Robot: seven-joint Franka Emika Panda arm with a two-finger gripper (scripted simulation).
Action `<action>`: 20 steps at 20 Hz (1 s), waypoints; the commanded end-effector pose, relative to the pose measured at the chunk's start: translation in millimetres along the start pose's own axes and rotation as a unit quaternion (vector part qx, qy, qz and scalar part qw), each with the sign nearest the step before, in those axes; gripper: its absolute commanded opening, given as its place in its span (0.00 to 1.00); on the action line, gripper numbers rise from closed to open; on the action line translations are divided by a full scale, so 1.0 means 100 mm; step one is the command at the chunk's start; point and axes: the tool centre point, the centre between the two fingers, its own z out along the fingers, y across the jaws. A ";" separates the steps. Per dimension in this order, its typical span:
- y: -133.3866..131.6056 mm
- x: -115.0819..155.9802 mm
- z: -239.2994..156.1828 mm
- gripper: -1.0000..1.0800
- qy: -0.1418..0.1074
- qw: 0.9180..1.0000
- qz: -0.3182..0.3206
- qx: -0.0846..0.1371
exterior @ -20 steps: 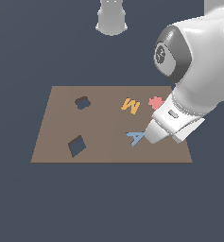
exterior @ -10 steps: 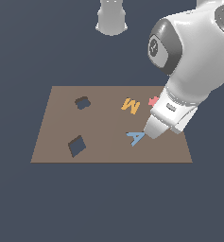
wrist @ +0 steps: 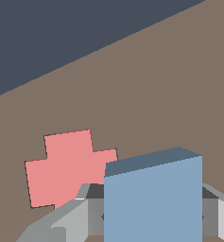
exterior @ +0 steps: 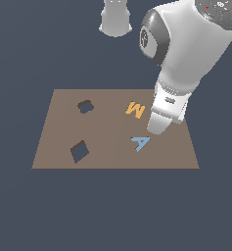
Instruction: Insert a designated object into the corresponding slot on a board.
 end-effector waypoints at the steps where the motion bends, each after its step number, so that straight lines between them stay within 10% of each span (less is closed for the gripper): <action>1: -0.05 -0.13 -0.01 0.00 0.000 0.999 -0.046 0.000; 10: -0.12 -0.60 -0.02 0.00 0.000 0.979 -0.204 0.000; 20: -0.04 -1.09 -0.03 0.00 0.000 0.933 -0.359 -0.001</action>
